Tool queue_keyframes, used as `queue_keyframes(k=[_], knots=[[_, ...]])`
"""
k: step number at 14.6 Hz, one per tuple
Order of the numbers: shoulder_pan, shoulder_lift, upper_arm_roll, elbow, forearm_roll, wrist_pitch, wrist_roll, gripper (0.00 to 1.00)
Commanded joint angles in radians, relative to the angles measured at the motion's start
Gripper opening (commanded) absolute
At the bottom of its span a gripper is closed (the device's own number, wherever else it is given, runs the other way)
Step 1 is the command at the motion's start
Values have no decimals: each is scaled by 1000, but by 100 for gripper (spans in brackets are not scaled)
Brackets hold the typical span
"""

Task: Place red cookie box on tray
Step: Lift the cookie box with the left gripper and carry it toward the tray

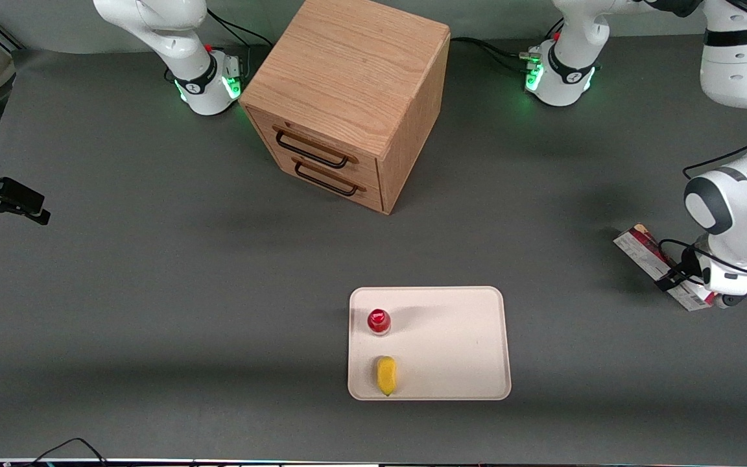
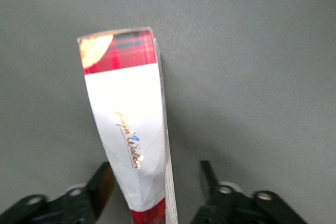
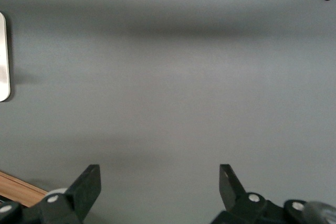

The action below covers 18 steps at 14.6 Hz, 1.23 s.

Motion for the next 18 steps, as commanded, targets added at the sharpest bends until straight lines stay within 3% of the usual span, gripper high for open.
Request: queue_keyframes(k=[1, 3, 8, 12, 13, 16, 18], knots=[[-13, -12, 1, -19, -14, 13, -13, 14], [-15, -17, 1, -19, -14, 8, -11, 0], [-16, -57, -2, 2, 11, -40, 1, 0], [-19, -93, -50, 213, 52, -324, -54, 0], [-19, -98, -73, 278, 101, -398, -90, 0], [-15, -77, -215, 481, 337, -573, -203, 0], [-18, -51, -297, 568, 393, -619, -215, 0]])
